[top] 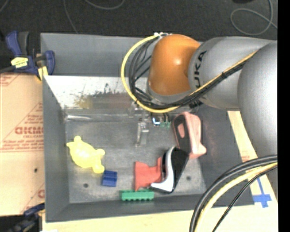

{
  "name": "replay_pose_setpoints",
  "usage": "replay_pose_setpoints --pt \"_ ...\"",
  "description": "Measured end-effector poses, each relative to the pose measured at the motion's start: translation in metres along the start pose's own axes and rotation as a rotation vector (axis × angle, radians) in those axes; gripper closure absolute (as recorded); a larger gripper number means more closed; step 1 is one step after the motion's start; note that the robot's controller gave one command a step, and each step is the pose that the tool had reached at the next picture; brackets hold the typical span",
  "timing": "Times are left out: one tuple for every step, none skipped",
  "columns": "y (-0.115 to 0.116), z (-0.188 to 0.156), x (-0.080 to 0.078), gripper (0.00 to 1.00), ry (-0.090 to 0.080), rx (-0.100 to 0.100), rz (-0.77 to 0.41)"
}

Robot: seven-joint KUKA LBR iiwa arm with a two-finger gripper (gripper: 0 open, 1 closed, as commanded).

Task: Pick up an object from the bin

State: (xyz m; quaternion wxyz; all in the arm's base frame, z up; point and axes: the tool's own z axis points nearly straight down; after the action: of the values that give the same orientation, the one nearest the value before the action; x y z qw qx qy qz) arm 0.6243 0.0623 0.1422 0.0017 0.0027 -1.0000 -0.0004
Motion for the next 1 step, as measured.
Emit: replay_pose_setpoints --pt "-0.0002 -0.0052 -0.0013 0.00 -0.007 -0.001 0.001"
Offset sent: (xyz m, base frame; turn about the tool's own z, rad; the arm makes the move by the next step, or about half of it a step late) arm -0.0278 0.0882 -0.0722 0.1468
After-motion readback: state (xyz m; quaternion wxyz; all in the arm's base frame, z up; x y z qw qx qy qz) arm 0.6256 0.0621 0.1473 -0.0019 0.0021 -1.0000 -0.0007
